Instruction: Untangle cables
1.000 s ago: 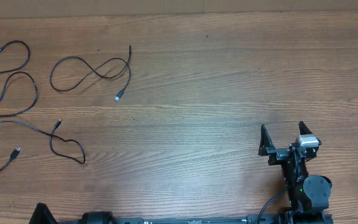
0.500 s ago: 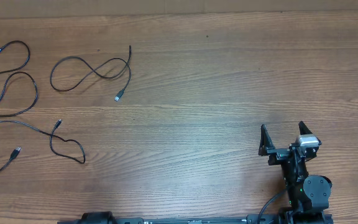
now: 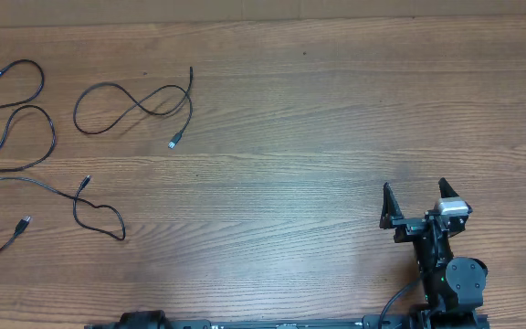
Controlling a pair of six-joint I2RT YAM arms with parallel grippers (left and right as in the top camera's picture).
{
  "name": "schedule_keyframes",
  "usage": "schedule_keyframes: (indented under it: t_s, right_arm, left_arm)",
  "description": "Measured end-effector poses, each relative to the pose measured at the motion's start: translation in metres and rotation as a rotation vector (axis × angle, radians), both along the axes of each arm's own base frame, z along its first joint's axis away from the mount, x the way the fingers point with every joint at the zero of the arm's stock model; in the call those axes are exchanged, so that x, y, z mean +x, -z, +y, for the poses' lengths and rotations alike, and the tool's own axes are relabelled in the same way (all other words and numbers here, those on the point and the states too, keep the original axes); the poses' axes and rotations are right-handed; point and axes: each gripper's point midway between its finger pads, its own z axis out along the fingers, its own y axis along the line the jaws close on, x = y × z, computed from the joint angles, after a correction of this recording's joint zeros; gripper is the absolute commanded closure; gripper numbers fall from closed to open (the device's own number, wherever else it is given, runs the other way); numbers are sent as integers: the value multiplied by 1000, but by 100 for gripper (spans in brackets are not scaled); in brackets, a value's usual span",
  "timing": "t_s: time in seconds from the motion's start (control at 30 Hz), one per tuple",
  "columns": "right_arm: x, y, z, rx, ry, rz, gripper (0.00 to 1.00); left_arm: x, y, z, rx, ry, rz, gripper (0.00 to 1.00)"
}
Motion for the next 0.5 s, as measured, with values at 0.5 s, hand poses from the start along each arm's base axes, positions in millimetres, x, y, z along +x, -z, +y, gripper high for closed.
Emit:
schedule_keyframes:
  t_s: [0.5]
  right_arm:
    - [0,0,0,0,0,0,0]
  left_arm:
    - [64,2,-2,-4,28,-50,1]
